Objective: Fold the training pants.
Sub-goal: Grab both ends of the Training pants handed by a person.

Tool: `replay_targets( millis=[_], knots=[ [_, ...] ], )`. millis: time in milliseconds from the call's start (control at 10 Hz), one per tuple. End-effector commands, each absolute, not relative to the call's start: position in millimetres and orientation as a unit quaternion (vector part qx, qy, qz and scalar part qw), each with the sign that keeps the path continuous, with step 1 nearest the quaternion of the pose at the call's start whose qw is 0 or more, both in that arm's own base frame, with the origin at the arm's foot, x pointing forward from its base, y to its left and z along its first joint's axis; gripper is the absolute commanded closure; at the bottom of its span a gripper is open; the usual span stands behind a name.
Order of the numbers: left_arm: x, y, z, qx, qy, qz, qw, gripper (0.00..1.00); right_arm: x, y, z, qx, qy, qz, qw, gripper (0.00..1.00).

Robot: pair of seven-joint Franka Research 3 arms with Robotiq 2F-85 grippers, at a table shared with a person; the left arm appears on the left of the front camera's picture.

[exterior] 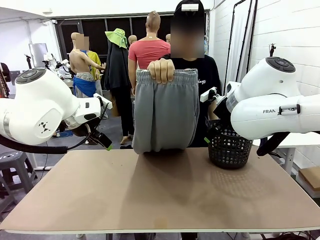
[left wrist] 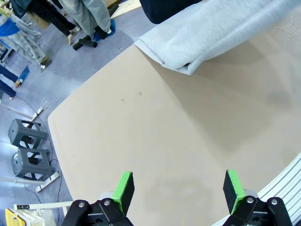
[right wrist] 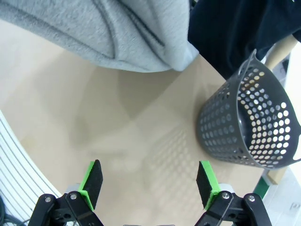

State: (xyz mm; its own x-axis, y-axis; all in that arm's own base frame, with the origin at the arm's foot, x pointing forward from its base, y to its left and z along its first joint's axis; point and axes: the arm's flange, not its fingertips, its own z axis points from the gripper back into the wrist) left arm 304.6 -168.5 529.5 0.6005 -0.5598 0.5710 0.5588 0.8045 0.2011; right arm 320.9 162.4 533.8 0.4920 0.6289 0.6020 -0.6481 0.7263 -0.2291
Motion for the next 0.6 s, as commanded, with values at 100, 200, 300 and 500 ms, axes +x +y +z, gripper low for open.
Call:
replay_targets(
  millis=[100,200,300,500],
  knots=[
    [303.8,-166.0,532.5,0.017,-0.323,-0.349,0.879,0.00,323.2,157.2,534.6,0.002,-0.339,0.402,0.851,0.00],
    [303.3,-160.2,536.7,0.031,-0.319,-0.386,0.865,0.00,326.4,147.5,535.0,-0.013,-0.327,0.443,0.835,0.00],
    [304.1,-155.8,538.6,0.038,-0.315,-0.422,0.849,0.00,330.6,138.9,536.1,-0.022,-0.315,0.469,0.825,0.00],
    [310.0,-151.9,540.0,0.054,-0.297,-0.493,0.816,0.00,339.4,128.2,538.5,-0.040,-0.298,0.526,0.795,0.00]
  ],
)
